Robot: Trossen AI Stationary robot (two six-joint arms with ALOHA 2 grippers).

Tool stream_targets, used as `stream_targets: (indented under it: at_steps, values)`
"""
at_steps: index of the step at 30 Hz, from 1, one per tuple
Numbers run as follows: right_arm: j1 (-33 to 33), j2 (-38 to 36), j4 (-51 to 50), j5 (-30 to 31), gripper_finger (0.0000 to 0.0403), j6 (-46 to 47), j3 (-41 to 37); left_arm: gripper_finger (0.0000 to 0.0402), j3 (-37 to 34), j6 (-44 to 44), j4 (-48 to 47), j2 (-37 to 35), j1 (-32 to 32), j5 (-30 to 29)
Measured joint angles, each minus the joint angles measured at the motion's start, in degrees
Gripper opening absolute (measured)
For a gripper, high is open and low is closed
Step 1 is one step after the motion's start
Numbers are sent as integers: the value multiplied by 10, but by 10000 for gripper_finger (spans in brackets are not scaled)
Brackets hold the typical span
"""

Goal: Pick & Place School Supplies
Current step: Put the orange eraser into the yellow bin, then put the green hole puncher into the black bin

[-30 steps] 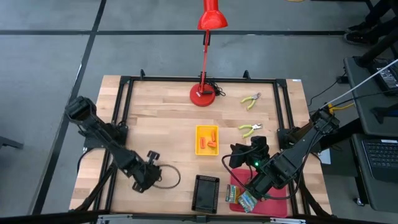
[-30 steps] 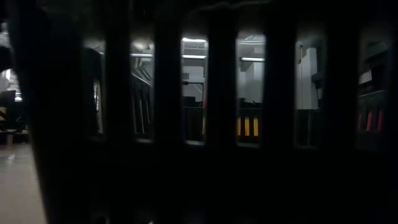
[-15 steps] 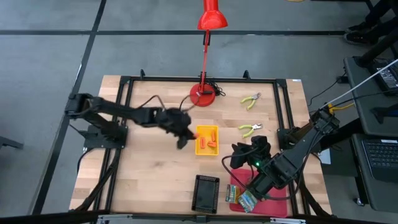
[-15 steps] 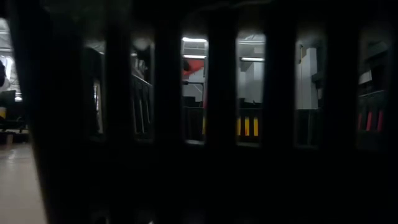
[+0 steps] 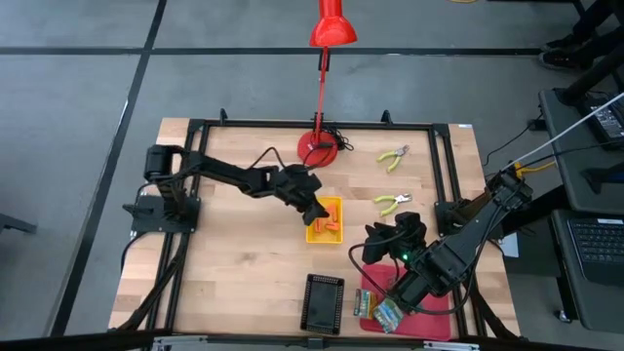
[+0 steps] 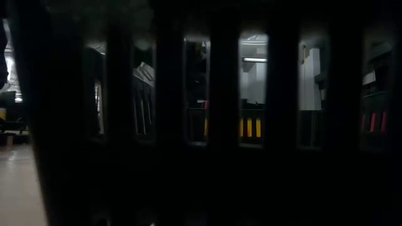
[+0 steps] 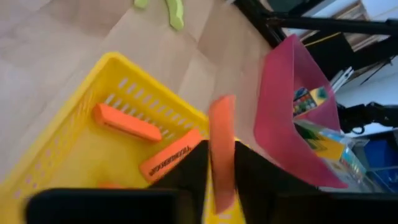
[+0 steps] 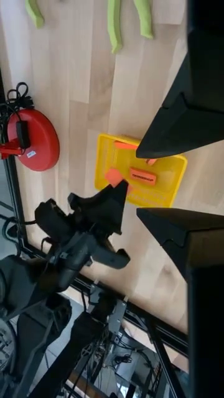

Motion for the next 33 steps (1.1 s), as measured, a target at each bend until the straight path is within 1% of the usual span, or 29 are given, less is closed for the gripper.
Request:
stream_targets:
  at_steps: [5, 8, 11, 13, 14, 15, 16, 17, 18, 19, 20, 21, 25, 28, 30, 33]
  values:
    - [0, 0, 0, -4, 143, 0, 0, 171, 13, 8, 1, -2, 10, 0]
    - [0, 0, 0, -4, 143, 0, 0, 218, 17, 28, 1, -10, 15, -2]
    - [0, 0, -3, -6, 143, 1, 0, 234, 19, 77, 19, -29, 17, 0]
    - [-3, 0, -18, -28, 143, 13, 0, 234, 19, 122, 20, -60, 11, -11]
    - [-6, 0, -30, -51, 143, 19, 0, 232, 22, 154, -6, -81, 7, -24]
    - [-10, 0, -45, -81, 143, 23, 0, 228, 30, 191, -56, -103, -2, -50]
    - [-14, 0, -53, -110, 143, 25, 0, 224, 43, 233, -129, -127, -13, -92]
    - [-22, -1, -51, -143, 143, 14, -2, 218, 57, 274, -217, -146, -26, -148]
    - [-30, -6, -48, -167, 143, -9, -9, 213, 71, 313, -295, -163, -41, -204]
    - [-37, -12, -51, -191, 143, -39, -16, 208, 82, 347, -354, -175, -58, -252]
    - [-47, -17, -53, -210, 143, -80, -18, 203, 87, 370, -388, -188, -73, -289]
    - [-60, -22, -51, -227, 143, -135, -18, 199, 87, 382, -409, -204, -88, -312]
    - [-140, -47, -51, -310, 143, -424, -18, 187, 88, 369, -422, -256, -130, -359]
    - [-208, -66, -51, -356, 143, -584, -18, 181, 87, 339, -431, -284, -147, -400]
    - [-263, -76, -51, -378, 144, -632, -18, 179, 87, 308, -435, -301, -155, -417]
    - [-359, -90, -50, -421, 144, -635, -36, 176, 87, 247, -440, -315, -170, -446]
